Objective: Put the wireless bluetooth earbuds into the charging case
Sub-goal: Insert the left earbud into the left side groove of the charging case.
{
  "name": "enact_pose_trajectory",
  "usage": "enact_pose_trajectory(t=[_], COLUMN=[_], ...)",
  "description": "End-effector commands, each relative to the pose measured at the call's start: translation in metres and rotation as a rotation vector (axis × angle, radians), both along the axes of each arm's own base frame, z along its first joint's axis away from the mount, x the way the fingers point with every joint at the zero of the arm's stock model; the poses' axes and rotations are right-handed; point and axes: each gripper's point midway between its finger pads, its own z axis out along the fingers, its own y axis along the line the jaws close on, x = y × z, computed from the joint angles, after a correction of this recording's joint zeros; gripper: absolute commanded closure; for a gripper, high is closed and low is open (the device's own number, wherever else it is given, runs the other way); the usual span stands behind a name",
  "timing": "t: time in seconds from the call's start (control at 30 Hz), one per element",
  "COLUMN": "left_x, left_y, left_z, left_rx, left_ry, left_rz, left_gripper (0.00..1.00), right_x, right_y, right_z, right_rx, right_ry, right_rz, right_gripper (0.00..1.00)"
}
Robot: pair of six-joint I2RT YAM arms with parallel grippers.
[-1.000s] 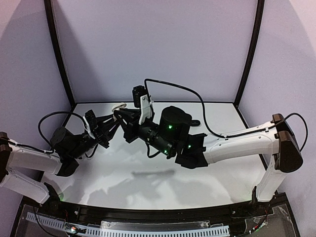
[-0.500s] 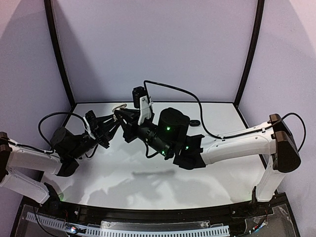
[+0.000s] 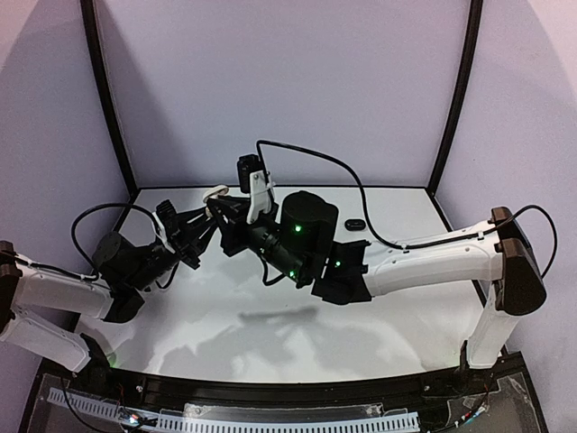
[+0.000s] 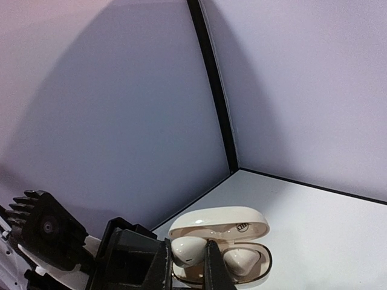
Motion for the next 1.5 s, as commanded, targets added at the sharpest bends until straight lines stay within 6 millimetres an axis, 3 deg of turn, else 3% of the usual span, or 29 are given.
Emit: enact_pose_trajectory(t=[0.0, 0.2, 0.43, 1.47], left_x=[-0.068, -0.068, -0.069, -0.067], left_y=[0.052, 0.052, 0.052, 0.057], left_z=[0.108, 0.108, 0.107, 0.109], left_rx=[-0.362, -0.361, -0.36, -0.404], left_ry=[-0.444, -0.447, -0.447, -0.392], left_rz=[-0.015, -0.011, -0.014, -0.033], left_gripper=[0.99, 0.99, 0.99, 0.99], right_x=[0.002, 0.0, 0.001, 0.003], right_y=[0.011, 0.013, 0.014, 0.004], right_z=[-0.042, -0.045, -0.039, -0.011], right_rx=[-0.153, -0.176, -0.194, -0.223], right_ry=[0.059, 0.06, 0.047, -0.006], right_rz=[-0.01, 0.007, -0.001, -0.029], right_gripper=[1.0, 0.89, 0.82, 0.66])
